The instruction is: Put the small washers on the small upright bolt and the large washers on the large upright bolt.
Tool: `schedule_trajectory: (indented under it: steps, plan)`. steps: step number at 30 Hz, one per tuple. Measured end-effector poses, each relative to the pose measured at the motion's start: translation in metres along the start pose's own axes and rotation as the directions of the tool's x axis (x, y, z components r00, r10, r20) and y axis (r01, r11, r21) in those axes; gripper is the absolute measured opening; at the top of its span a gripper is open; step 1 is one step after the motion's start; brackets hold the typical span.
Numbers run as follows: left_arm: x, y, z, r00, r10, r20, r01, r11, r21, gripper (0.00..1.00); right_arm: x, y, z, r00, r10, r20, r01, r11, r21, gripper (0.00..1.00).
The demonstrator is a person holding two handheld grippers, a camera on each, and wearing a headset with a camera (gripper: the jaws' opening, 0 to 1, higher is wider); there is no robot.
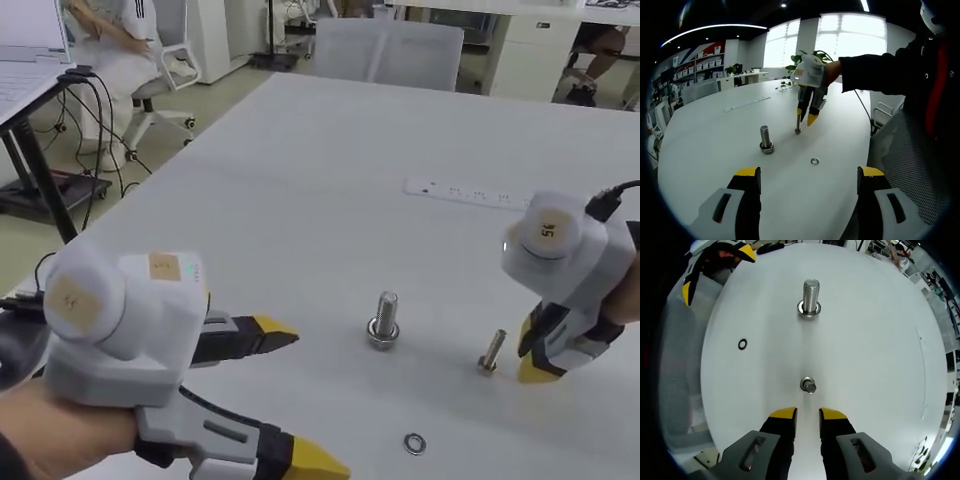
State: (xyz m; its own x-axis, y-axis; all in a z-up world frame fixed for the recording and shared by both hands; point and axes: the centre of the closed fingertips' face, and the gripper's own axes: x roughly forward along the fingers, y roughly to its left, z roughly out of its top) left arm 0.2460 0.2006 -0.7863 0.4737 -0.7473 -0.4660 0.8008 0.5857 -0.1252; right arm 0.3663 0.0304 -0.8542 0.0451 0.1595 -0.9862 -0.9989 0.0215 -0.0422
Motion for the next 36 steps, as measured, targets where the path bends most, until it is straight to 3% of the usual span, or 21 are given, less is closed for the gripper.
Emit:
schedule_trajectory:
  steps: [25, 36]
  plan:
    - [-0.001, -0.002, 0.007, 0.9997, -0.01, 0.023, 0.009, 1.0, 0.027, 0.78, -0.001, 0.038, 0.004, 0.9996, 0.025, 0.008, -0.025, 1.0, -0.001, 0.19]
    - [-0.002, -0.005, 0.01, 0.9995, -0.01, 0.03, 0.008, 0.999, 0.039, 0.78, 0.003, 0.063, 0.027, 0.9985, 0.052, 0.016, -0.051, 0.997, -0.066, 0.19]
